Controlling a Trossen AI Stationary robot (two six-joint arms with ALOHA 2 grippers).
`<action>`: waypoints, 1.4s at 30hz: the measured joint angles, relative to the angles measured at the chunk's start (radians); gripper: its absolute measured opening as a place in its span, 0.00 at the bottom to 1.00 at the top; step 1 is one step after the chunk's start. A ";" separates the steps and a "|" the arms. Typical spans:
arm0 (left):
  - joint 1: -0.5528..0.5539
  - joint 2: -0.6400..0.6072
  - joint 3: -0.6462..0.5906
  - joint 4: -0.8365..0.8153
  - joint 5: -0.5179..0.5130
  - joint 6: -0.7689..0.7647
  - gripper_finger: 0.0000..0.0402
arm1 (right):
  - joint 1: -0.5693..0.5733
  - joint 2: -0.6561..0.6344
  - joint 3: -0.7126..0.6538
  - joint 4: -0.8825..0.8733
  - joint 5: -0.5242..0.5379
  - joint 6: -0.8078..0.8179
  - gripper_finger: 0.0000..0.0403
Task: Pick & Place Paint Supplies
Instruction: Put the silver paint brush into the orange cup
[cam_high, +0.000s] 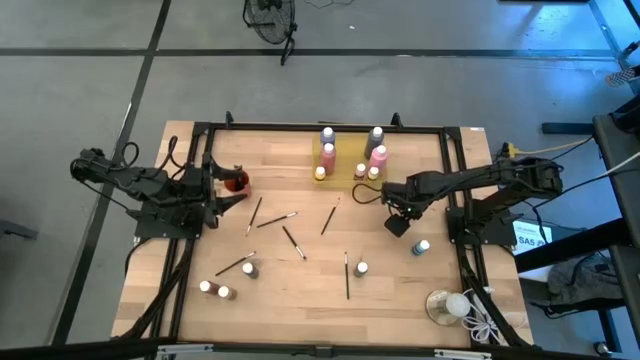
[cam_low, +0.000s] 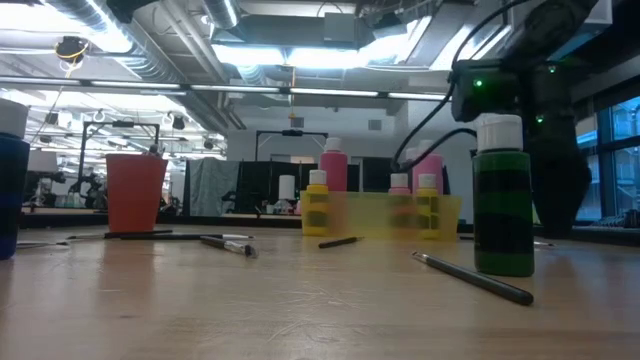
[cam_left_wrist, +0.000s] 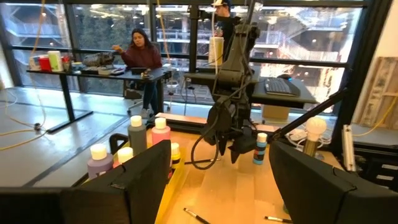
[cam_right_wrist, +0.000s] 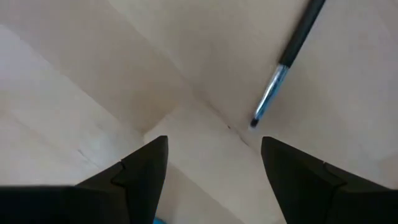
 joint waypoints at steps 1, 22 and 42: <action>0.000 0.001 0.000 0.000 -0.004 0.000 0.67 | -0.008 0.000 0.000 0.007 0.000 -0.003 0.65; 0.000 0.005 0.000 0.000 -0.006 -0.053 0.67 | -0.105 0.000 0.000 0.020 -0.005 -0.109 0.65; 0.000 0.005 0.000 -0.001 -0.022 -0.050 0.67 | -0.105 -0.002 -0.068 0.062 0.015 -0.091 0.64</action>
